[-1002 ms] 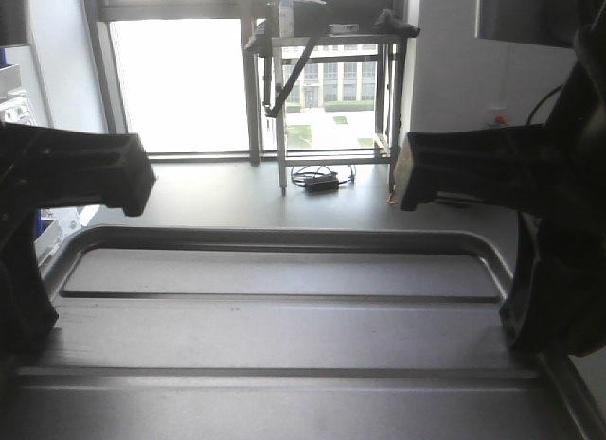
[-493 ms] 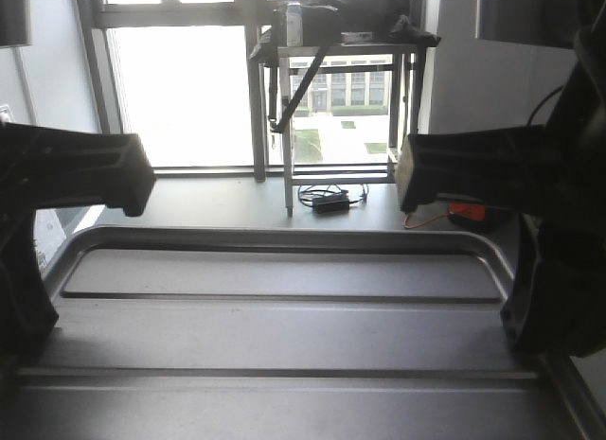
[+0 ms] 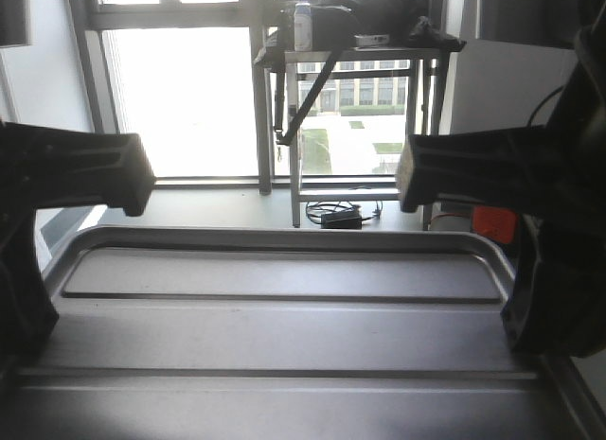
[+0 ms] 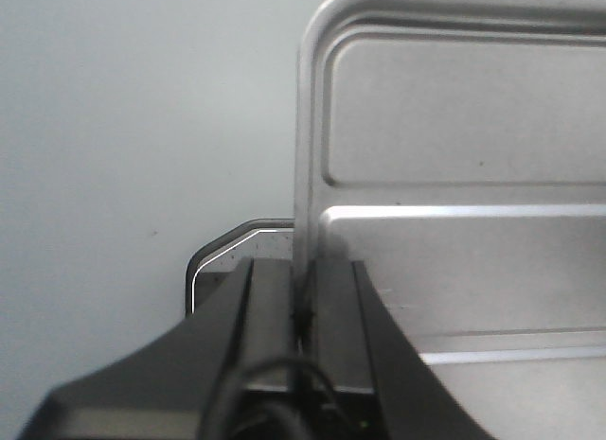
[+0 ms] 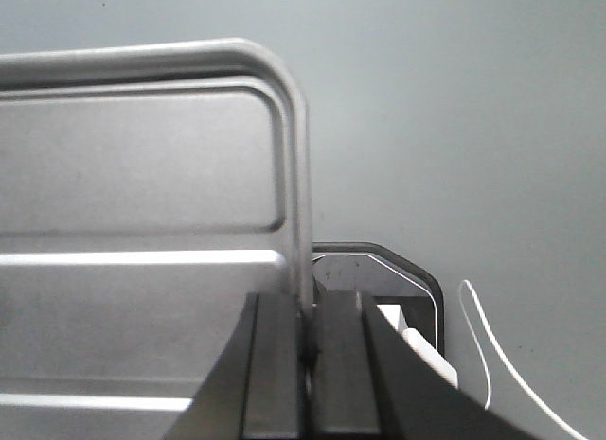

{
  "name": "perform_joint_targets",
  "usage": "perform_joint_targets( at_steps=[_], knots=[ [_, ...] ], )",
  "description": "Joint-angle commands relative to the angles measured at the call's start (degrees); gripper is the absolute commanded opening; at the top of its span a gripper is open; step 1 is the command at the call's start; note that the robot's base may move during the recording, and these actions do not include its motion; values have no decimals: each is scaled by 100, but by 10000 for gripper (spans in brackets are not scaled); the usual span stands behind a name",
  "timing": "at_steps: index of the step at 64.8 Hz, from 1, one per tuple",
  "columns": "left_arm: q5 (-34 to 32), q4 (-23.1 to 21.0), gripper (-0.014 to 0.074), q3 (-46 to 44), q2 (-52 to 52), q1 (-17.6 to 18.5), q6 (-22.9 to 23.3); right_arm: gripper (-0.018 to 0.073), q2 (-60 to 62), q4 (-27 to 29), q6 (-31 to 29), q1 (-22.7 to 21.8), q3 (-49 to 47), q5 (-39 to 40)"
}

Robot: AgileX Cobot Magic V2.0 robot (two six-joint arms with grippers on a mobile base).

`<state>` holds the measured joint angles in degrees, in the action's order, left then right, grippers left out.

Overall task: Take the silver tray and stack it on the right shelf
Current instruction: 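Carry the tray in both grippers while the base drives to another shelf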

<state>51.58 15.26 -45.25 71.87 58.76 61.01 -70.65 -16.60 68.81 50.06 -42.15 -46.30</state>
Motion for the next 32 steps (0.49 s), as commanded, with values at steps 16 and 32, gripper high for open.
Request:
perform_joint_targets(
  at_steps=[16, 32],
  knots=[
    [427, 282, -91, -126, -145, 9, -34, 60, 112, -373, 1, -69, -126, -412],
    [427, 282, -91, -126, -145, 9, -34, 60, 112, -373, 1, -69, -126, -412]
  ],
)
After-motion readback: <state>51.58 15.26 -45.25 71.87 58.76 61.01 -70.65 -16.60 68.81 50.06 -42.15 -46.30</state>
